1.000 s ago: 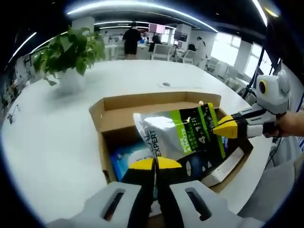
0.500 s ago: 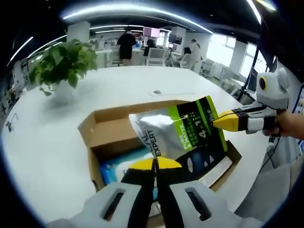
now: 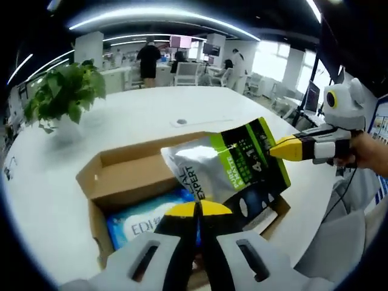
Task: Operate the shoe box by opening the lid, removing the specified soft item, and placing it in the target area until the item is outside and the box remains undamaged.
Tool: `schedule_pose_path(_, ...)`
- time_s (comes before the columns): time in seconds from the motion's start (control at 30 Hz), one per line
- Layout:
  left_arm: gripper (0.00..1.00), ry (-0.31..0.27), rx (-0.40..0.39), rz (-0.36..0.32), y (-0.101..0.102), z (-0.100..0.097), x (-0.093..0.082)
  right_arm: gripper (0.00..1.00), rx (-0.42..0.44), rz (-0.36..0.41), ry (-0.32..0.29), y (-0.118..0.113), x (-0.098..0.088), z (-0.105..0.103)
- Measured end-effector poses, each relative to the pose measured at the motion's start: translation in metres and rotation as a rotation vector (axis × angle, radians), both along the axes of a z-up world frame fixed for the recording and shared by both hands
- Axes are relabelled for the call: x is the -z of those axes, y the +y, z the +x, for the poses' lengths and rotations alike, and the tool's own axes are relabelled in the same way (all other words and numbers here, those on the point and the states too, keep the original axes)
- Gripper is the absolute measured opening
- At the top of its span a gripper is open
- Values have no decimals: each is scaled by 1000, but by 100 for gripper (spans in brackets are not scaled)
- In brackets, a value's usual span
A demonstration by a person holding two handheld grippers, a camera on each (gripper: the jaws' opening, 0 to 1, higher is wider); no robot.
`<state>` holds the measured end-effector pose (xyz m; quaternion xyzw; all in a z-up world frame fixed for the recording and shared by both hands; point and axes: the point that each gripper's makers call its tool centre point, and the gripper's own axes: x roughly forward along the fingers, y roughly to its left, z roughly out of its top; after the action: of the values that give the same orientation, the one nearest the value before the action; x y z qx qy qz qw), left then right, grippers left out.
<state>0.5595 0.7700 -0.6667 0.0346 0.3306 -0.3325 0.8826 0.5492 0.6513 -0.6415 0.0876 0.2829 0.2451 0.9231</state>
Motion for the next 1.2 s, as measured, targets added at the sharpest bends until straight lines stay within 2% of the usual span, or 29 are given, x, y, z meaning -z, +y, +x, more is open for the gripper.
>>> schedule_pose_path(0.1,0,10,8,-7,-9,-3,0,0,19,22,12,-11,-2,-4)
schedule_pose_path(0.33,0,18,33,-25,-33,-8,-4,0,50,18,17,-33,-4,-10)
schedule_pose_path(0.8,0,41,107,-44,-83,-18,1,0,117,7,62,-83,5,-24)
schedule_pose_path(1.2,0,60,149,-51,-113,-20,5,0,166,6,88,-114,11,-27)
